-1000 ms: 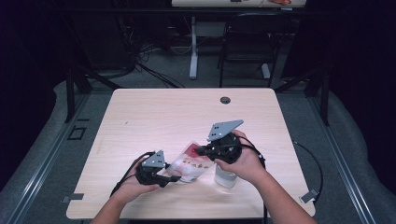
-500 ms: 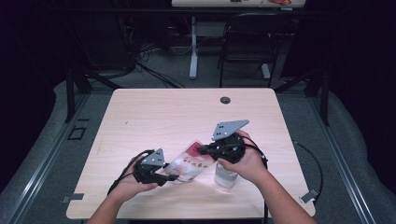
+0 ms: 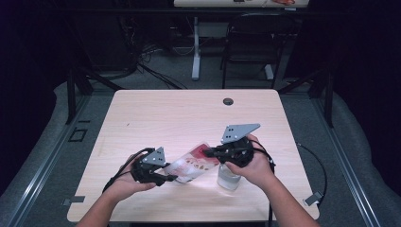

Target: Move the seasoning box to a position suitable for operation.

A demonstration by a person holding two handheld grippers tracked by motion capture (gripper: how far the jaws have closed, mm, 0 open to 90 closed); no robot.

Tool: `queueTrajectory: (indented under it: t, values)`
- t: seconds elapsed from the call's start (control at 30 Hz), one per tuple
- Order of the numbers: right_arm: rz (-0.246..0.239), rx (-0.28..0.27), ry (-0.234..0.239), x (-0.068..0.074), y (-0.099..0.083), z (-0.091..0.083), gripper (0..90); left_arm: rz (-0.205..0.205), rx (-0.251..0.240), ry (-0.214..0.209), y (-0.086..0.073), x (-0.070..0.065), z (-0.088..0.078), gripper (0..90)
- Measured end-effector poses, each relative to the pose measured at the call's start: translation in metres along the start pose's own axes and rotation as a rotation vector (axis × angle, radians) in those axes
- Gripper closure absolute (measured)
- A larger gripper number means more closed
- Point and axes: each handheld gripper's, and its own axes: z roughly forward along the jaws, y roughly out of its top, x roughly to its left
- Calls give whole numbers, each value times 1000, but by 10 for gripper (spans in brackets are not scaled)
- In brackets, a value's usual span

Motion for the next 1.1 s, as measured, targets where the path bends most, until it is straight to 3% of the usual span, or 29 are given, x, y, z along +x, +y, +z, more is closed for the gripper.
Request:
queueTrajectory:
  t: [0.6,0.9,1.1]
  values:
    - [-6,-41,-14,2,-9,-7,896,17,39,0,10,-2,-8,583]
    - [13,-86,-20,2,-16,-11,894,33,79,10,20,-3,-14,584]
    - [11,-85,-28,2,-17,-15,892,39,103,15,28,-4,-16,585]
